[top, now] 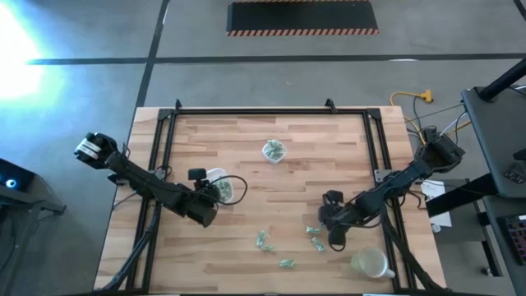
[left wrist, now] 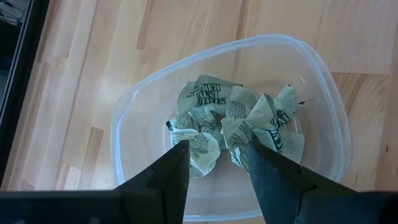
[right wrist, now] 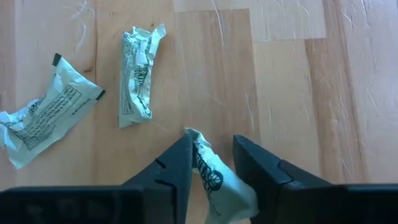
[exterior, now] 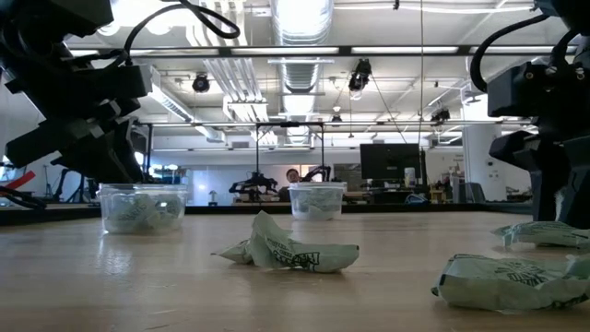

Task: Pick and place items into bin
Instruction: Put the stevia packet into the small transparent container

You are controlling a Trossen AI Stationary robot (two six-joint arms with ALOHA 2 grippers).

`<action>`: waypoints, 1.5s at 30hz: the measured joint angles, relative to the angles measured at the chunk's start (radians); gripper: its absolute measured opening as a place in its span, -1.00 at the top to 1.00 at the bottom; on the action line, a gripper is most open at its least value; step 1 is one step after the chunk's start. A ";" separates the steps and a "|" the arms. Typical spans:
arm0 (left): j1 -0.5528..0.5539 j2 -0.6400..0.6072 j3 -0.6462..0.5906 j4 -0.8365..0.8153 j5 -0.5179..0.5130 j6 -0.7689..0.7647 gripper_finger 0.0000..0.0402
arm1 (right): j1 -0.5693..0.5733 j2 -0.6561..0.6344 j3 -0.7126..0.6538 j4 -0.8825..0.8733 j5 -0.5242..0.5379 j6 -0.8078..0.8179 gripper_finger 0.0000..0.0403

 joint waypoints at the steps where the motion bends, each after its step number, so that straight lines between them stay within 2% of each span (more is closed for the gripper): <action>1: 0.000 0.000 0.000 0.000 0.000 0.000 0.28 | 0.000 -0.003 -0.001 -0.001 0.000 -0.002 0.51; 17: 0.000 0.000 -0.002 0.000 0.000 0.000 0.28 | -0.001 -0.011 0.043 -0.008 0.009 -0.144 0.92; 25: 0.000 0.000 -0.002 0.000 0.000 0.000 0.28 | -0.002 -0.013 0.081 -0.008 0.058 -0.243 0.96; 30: 0.000 0.000 -0.002 0.000 0.000 0.000 0.28 | -0.002 -0.013 0.121 -0.010 0.191 -0.388 0.96; 36: 0.000 0.000 -0.003 0.000 0.000 0.000 0.28 | -0.032 -0.014 0.191 0.002 0.545 -0.590 0.96; 38: 0.000 0.000 -0.003 0.000 0.000 0.001 0.28 | -0.066 -0.014 0.218 0.015 0.613 -0.636 0.96; 41: 0.000 0.000 -0.003 0.000 0.000 0.001 0.28 | -0.142 -0.014 0.261 0.037 0.608 -0.683 0.96; 45: 0.000 0.000 -0.003 0.000 0.000 0.001 0.28 | -0.275 -0.014 0.315 0.063 0.546 -0.713 0.96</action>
